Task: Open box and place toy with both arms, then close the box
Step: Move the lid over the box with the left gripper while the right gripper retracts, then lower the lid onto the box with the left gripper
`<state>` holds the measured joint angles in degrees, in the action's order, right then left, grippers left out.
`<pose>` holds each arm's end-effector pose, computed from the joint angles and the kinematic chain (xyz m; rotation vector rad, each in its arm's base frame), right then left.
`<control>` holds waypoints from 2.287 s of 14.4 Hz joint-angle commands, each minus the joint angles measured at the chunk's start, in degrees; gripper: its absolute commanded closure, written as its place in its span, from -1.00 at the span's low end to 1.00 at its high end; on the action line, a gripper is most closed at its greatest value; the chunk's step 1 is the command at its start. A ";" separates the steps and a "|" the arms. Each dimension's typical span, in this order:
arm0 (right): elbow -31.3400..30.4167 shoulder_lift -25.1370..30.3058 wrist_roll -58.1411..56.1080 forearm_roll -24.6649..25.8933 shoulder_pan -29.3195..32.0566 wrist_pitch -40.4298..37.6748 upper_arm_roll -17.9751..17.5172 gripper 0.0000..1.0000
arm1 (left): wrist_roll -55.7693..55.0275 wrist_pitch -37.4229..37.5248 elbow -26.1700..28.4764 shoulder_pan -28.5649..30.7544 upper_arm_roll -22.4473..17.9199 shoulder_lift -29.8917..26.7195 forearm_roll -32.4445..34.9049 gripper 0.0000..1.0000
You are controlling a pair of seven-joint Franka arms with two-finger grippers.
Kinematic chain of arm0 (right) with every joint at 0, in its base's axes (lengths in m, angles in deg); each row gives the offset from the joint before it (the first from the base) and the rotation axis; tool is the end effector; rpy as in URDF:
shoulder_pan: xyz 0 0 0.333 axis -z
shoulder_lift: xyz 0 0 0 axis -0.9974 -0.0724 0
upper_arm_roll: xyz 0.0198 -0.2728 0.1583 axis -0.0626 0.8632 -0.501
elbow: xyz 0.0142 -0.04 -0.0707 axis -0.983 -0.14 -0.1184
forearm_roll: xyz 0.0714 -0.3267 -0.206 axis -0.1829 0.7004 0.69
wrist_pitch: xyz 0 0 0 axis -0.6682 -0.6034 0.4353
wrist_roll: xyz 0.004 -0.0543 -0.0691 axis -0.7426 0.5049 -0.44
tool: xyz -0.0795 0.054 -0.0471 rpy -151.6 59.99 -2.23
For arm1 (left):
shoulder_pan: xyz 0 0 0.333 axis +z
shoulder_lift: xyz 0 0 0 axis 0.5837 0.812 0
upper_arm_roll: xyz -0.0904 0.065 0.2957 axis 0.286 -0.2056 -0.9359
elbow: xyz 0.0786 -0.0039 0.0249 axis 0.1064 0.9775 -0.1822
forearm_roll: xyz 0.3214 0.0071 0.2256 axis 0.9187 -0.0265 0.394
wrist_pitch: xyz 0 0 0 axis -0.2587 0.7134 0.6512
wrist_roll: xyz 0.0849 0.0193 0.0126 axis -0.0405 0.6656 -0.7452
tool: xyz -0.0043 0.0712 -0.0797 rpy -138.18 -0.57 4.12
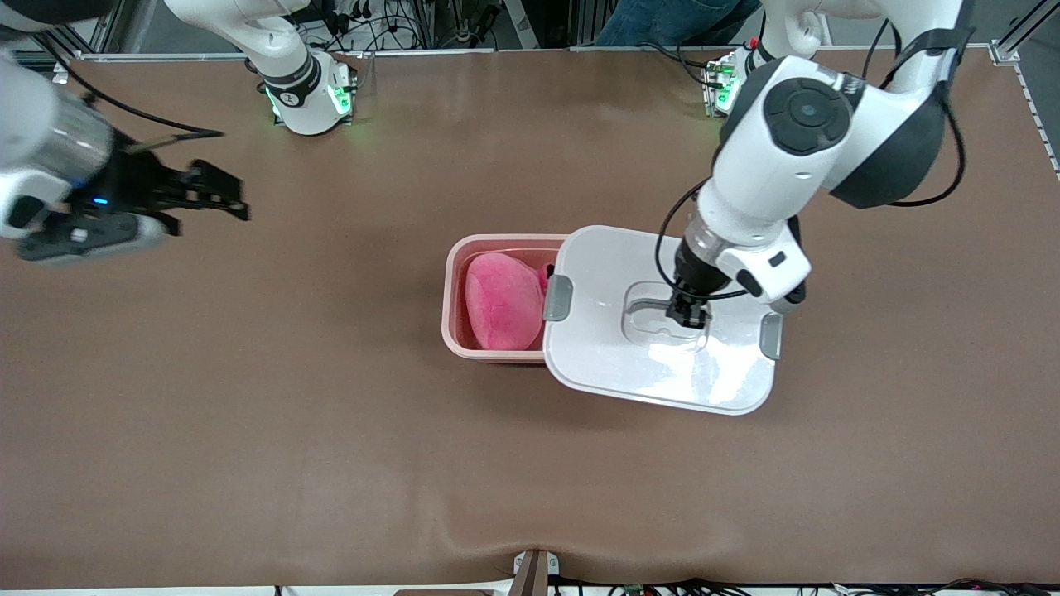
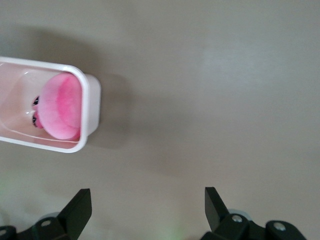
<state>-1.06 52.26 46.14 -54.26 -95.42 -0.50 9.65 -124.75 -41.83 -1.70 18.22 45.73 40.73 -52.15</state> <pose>0.5670 0.0959 0.6514 -3.0079 -0.1908 0.1284 0.5926 -0.3348 0.5118 2.2642 1.9379 0.0571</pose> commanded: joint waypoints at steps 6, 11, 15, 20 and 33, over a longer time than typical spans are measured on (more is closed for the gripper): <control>-2.94 5.74 -7.06 3.82 7.99 -4.17 1.03 -1.00 | -14.74 -3.26 -0.01 -8.34 -0.07 4.32 10.97 1.00; -10.81 9.59 -6.00 3.91 7.99 1.25 0.94 -1.00 | -20.20 -5.71 -0.01 -11.33 -0.16 6.78 11.33 1.00; -16.22 13.30 -6.09 4.00 10.53 3.74 0.94 -1.00 | -25.30 -6.25 -0.09 -13.53 -0.16 7.84 14.58 1.00; -14.28 12.86 -6.00 6.89 9.93 2.51 0.68 -1.00 | -31.28 -7.83 -0.01 -15.11 -0.16 9.42 15.64 1.00; -10.67 10.05 -6.00 7.34 9.48 0.13 0.50 -1.00 | -43.77 -10.29 0.17 -19.51 -0.07 11.62 22.58 1.00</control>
<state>-13.17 62.75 39.65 -47.70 -85.74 0.47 10.36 -165.79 -50.89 -1.43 -0.58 45.84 52.30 -31.01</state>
